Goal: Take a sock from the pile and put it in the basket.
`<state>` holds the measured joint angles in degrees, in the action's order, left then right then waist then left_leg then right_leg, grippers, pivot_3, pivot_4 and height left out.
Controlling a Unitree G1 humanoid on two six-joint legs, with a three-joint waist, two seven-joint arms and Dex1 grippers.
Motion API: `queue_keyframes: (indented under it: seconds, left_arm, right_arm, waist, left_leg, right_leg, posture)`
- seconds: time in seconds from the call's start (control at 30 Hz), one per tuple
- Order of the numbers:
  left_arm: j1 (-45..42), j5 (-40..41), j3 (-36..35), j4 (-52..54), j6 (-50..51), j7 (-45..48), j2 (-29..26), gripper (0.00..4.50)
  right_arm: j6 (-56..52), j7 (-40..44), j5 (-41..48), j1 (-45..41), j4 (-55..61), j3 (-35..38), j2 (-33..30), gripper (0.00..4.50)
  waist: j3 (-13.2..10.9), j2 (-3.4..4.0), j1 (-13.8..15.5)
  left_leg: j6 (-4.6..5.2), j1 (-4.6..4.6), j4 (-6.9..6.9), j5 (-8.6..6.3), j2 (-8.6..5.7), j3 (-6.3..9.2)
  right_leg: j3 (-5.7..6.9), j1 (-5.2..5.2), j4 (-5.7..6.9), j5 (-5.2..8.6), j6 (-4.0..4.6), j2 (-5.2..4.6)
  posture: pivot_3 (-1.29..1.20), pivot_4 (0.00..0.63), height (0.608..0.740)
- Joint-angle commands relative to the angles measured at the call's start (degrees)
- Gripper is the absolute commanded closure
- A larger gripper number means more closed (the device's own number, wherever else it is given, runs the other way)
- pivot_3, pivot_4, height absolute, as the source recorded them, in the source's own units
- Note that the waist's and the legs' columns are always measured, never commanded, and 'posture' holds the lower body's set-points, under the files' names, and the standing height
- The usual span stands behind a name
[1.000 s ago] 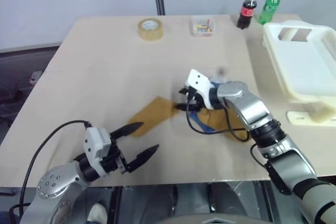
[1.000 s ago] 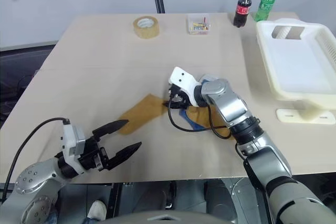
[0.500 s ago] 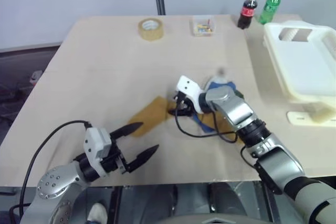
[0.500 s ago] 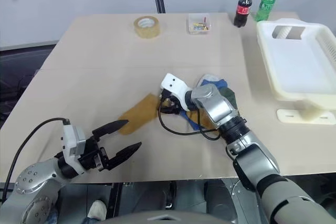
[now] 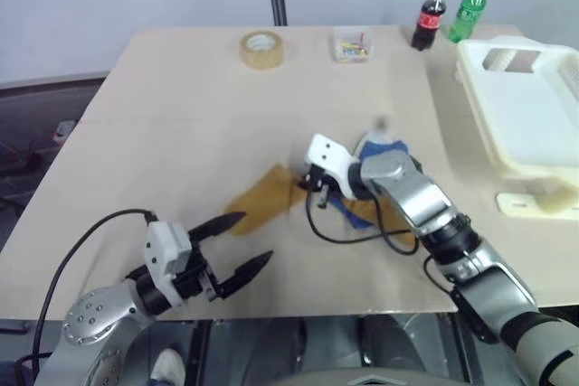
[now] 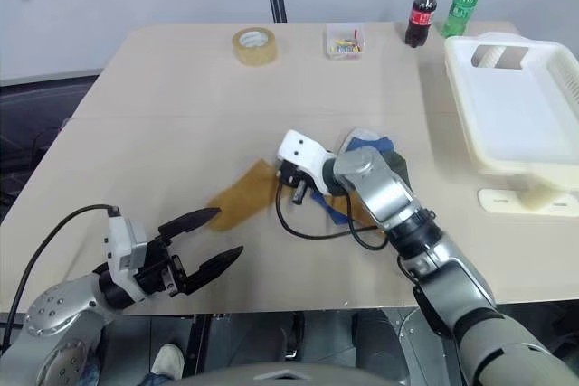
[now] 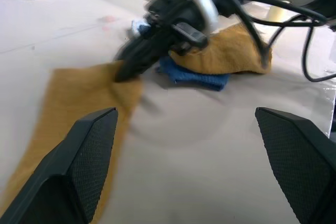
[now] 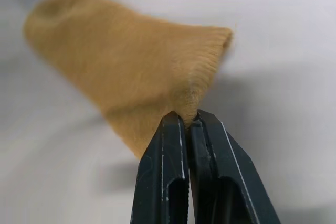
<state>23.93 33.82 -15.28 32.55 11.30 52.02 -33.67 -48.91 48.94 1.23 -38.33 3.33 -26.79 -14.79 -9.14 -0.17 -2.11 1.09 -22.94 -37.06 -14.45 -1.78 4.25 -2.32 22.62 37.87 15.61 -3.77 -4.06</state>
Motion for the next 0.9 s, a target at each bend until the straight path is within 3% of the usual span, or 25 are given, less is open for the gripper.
queue_keyframes:
  seconds: [0.03,0.37,0.4,0.63,0.67,0.9]
  left_arm:
    - [0.51,0.11,-0.63,1.63,-1.1,-0.37,0.08,0.0]
    - [-0.06,0.64,0.03,1.38,-0.45,-0.19,-0.42,0.0]
    - [-0.25,0.68,0.2,1.28,-0.35,-0.06,-0.49,0.0]
    - [-1.62,0.89,0.94,0.52,0.29,0.9,-0.92,0.0]
    - [-1.85,0.94,0.91,0.32,0.33,0.98,-1.01,0.0]
    - [-3.72,1.11,1.06,-1.11,0.45,2.02,-1.58,0.0]
  right_arm:
    - [-14.49,-3.08,1.72,2.68,8.26,-0.56,-0.2,4.45]
    - [-35.83,-7.52,12.06,7.2,19.8,6.7,1.69,4.45]
    - [-37.57,-7.9,13.15,7.75,20.89,7.55,2.12,3.77]
    - [-43.59,-11.22,19.05,10.4,26.15,15.32,5.47,0.7]
    - [-43.59,-10.96,20.37,10.51,26.95,16.71,5.42,0.7]
    - [-29.28,-1.27,28.02,14.16,38.16,22.57,-12.51,0.7]
  waist:
    - [0.0,0.02,-0.13]
    - [0.03,0.0,0.02]
    - [0.03,0.01,0.01]
    - [0.03,0.01,-0.02]
    - [0.02,0.0,0.0]
    - [-0.06,0.02,0.33]
  left_leg:
    - [0.0,0.0,0.0,0.0,0.0,0.0]
    - [0.0,0.02,0.0,0.0,0.01,0.03]
    - [0.0,0.02,0.01,0.0,0.01,0.03]
    - [0.0,0.03,0.01,0.0,0.02,0.03]
    - [0.0,0.02,0.02,0.0,0.01,0.03]
    - [0.01,-0.05,0.0,0.0,-0.02,0.04]
  right_leg:
    - [0.0,0.0,0.01,0.0,0.0,-0.01]
    - [0.0,-0.02,-0.01,0.01,0.01,-0.02]
    - [0.01,-0.02,-0.01,0.0,0.01,-0.02]
    - [0.02,-0.02,-0.01,0.01,0.01,-0.02]
    - [0.02,-0.02,-0.01,0.0,0.01,-0.02]
    - [0.11,-0.03,-0.11,0.01,-0.02,0.01]
  posture:
    - [0.0,0.15,0.738]
    - [0.0,0.15,0.738]
    - [0.0,0.15,0.738]
    - [0.0,0.15,0.738]
    - [0.0,0.15,0.738]
    - [0.0,0.15,0.738]
